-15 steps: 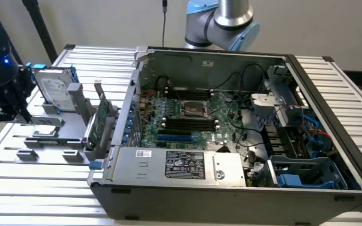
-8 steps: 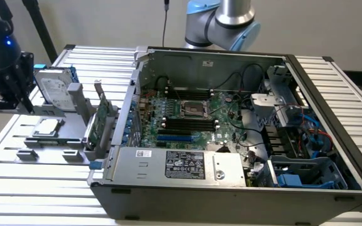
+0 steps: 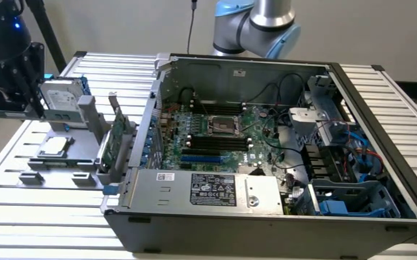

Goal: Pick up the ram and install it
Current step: 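Pick up the ram and move it above insertion slot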

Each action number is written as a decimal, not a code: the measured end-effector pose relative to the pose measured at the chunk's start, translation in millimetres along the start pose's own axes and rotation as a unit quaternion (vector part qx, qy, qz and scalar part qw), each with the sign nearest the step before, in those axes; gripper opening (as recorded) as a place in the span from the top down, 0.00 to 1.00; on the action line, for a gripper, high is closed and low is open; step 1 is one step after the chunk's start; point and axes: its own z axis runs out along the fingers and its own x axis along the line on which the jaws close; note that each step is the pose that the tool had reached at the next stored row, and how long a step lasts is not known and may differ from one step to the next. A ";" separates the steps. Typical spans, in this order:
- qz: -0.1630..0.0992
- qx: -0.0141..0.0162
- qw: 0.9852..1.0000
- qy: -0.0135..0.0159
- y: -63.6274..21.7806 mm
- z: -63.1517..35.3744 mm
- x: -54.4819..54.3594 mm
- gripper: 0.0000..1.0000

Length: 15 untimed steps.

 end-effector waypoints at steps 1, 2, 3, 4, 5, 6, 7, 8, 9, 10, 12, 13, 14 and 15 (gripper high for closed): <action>-0.001 0.000 1.000 -0.002 -3.6 -1.9 -0.3 0.86; -0.001 0.000 1.000 -0.005 -7.1 -3.4 -0.5 0.86; -0.002 0.000 1.000 -0.007 -10.6 -4.8 -0.7 0.86; -0.003 -0.001 1.000 -0.010 -14.4 -6.1 -0.9 0.86; -0.004 -0.001 1.000 -0.012 -18.8 -7.3 -1.1 0.86; -0.004 -0.001 1.000 -0.015 -23.0 -8.3 -1.3 0.86; -0.005 -0.001 1.000 -0.017 -27.2 -9.2 -1.5 0.86; -0.005 -0.001 1.000 -0.019 -31.5 -10.1 -1.6 0.86; -0.006 -0.001 1.000 -0.021 -35.6 -10.9 -1.8 0.86; -0.006 -0.001 1.000 -0.023 -40.3 -11.8 -2.0 0.86; -0.008 -0.002 1.000 -0.027 -48.9 -13.4 -2.3 0.86; -0.008 -0.002 1.000 -0.028 -53.0 -14.1 -2.4 0.86; -0.009 -0.002 1.000 -0.030 -57.4 -14.9 -2.6 0.86; -0.009 -0.002 0.999 -0.032 -61.5 -15.5 -2.8 0.86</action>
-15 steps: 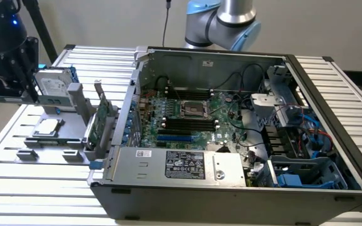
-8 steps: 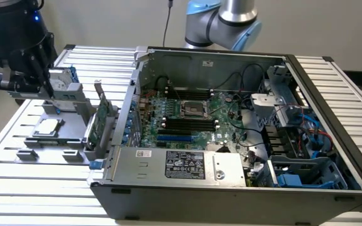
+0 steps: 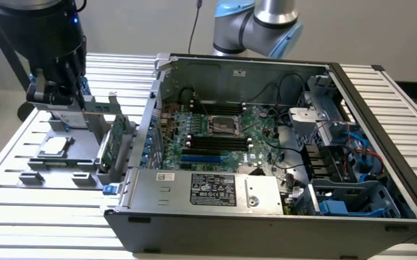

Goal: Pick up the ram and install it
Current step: 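Pick up the ram and move it above insertion slot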

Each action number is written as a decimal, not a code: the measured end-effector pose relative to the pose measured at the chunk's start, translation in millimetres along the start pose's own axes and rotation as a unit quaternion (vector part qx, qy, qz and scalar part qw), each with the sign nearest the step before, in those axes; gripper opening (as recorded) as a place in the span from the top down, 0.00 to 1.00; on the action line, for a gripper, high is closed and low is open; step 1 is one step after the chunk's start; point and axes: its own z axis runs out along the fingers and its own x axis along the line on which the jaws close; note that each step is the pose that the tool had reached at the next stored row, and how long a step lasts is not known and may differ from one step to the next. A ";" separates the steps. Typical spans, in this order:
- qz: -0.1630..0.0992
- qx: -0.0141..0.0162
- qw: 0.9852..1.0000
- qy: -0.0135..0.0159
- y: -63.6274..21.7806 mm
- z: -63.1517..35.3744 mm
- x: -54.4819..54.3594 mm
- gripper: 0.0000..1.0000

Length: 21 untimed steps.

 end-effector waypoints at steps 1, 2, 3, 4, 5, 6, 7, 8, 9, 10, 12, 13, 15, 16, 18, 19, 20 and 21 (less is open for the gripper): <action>-0.001 0.000 1.000 -0.002 -4.3 -0.8 -0.1 0.86; -0.001 0.000 1.000 -0.003 -8.6 -1.5 -0.2 0.86; -0.002 0.000 1.000 -0.005 -13.3 -2.2 -0.3 0.86; -0.002 0.000 1.000 -0.006 -17.7 -2.8 -0.5 0.86; -0.003 0.000 1.000 -0.008 -22.1 -3.5 -0.6 0.86; -0.003 -0.001 1.000 -0.009 -26.6 -4.2 -0.7 0.86; -0.004 -0.001 1.000 -0.011 -31.0 -4.9 -0.8 0.86; -0.004 -0.001 1.000 -0.012 -35.4 -5.6 -0.9 0.86; -0.005 -0.001 1.000 -0.013 -39.9 -6.3 -1.0 0.86; -0.005 -0.001 1.000 -0.015 -44.3 -7.0 -1.1 0.86; -0.006 -0.001 1.000 -0.018 -53.6 -8.3 -1.3 0.86; -0.007 -0.001 1.000 -0.019 -58.1 -8.9 -1.5 0.86; -0.007 -0.001 1.000 -0.020 -66.8 -10.2 -1.7 0.86; -0.008 -0.001 1.000 -0.021 -71.3 -10.8 -1.7 0.86; -0.008 -0.002 1.000 -0.021 -80.5 -12.2 -2.0 0.86; -0.009 -0.002 1.000 -0.021 -85.0 -12.8 -2.1 0.86; -0.009 -0.002 1.000 -0.021 -89.5 -13.4 -2.2 0.86; -0.009 -0.002 1.000 -0.021 -93.9 -14.1 -2.3 0.86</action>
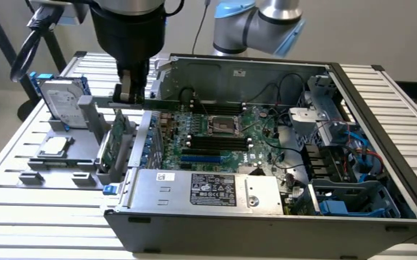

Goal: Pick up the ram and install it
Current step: 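Pick up the ram and move it above insertion slot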

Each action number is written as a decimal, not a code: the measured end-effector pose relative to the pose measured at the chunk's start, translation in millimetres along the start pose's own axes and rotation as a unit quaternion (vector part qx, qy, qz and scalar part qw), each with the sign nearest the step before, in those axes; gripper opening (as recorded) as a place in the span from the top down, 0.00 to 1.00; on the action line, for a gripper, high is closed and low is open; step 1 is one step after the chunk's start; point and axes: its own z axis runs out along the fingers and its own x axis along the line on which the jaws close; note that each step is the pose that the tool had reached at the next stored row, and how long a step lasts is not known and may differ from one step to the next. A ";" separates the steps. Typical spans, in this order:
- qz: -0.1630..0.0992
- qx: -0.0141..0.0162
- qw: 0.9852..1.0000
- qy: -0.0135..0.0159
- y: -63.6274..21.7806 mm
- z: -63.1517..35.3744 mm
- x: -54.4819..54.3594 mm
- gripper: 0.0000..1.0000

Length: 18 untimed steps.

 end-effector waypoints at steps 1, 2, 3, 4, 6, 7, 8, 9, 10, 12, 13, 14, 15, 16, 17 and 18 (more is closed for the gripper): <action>0.000 0.000 1.000 0.000 -4.4 -0.6 0.0 0.86; 0.000 0.000 1.000 0.000 -8.9 -1.2 -0.1 0.86; -0.001 0.000 1.000 0.000 -13.7 -1.9 -0.1 0.86; -0.001 0.000 1.000 0.000 -18.2 -2.6 -0.2 0.86; -0.001 0.000 1.000 0.000 -27.1 -3.8 -0.3 0.86; -0.001 0.000 1.000 0.000 -31.6 -4.3 -0.3 0.86; -0.001 0.000 1.000 0.000 -36.1 -4.7 -0.3 0.86; -0.001 0.000 1.000 0.000 -40.7 -5.1 -0.3 0.86; -0.001 0.000 1.000 0.000 -45.0 -5.3 -0.2 0.86; -0.001 0.000 1.000 0.000 -54.5 -5.4 -0.2 0.86; -0.001 0.000 1.000 0.000 -59.1 -5.2 -0.4 0.86; -0.001 0.000 1.000 0.001 -63.6 -4.7 -1.0 0.86; 0.000 0.000 1.000 0.002 -68.2 -4.1 -2.5 0.86; 0.000 0.000 1.000 0.003 -72.5 -3.5 -4.5 0.86; 0.000 0.000 1.000 0.004 -76.6 -2.7 -7.0 0.86; 0.000 0.000 1.000 0.006 -79.9 -1.8 -9.5 0.86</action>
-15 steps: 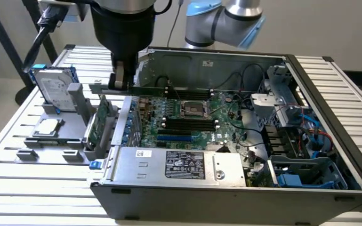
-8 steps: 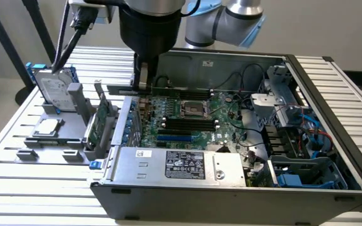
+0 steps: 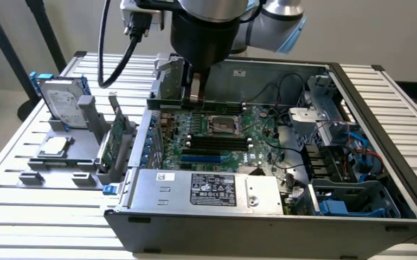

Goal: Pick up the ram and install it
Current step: 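Pick up the ram and move it above insertion slot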

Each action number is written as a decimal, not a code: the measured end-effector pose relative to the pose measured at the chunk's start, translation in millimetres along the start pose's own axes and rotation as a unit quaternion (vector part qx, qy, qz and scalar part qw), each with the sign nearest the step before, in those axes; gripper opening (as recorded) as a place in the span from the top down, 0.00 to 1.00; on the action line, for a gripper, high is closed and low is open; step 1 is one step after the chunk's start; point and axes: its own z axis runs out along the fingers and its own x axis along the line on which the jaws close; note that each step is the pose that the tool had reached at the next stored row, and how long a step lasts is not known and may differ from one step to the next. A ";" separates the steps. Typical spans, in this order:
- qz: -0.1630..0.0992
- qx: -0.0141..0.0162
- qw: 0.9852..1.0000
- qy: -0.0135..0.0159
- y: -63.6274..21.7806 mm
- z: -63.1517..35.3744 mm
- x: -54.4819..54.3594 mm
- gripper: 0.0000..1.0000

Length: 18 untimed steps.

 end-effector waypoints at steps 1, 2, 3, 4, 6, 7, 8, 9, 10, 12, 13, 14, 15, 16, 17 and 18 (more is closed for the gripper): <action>0.000 0.000 1.000 0.002 -2.9 0.8 -2.8 0.86; 0.001 0.000 1.000 0.004 -5.4 1.6 -5.7 0.86; 0.001 0.000 1.000 0.007 -7.6 2.4 -8.7 0.86; 0.001 0.001 1.000 0.009 -9.4 3.3 -11.7 0.86; 0.002 0.002 1.000 0.016 -12.5 5.1 -18.7 0.86; 0.002 0.002 1.000 0.019 -13.9 6.0 -22.1 0.86; 0.003 0.003 1.000 0.022 -15.1 6.9 -25.6 0.86; 0.003 0.004 1.000 0.026 -16.3 7.8 -29.2 0.86; 0.003 0.005 1.000 0.029 -17.3 8.6 -32.8 0.86; 0.003 0.010 0.999 0.035 -19.5 10.2 -40.3 0.86; 0.003 0.013 0.999 0.038 -20.7 10.8 -43.7 0.86; 0.003 0.017 0.999 0.041 -22.0 11.3 -47.0 0.86; 0.003 0.020 0.999 0.044 -23.4 11.8 -50.2 0.86; 0.003 0.024 0.999 0.047 -24.7 12.3 -53.3 0.86; 0.002 0.027 0.998 0.050 -26.1 12.8 -56.3 0.86; 0.002 0.031 0.998 0.053 -27.4 13.4 -59.5 0.86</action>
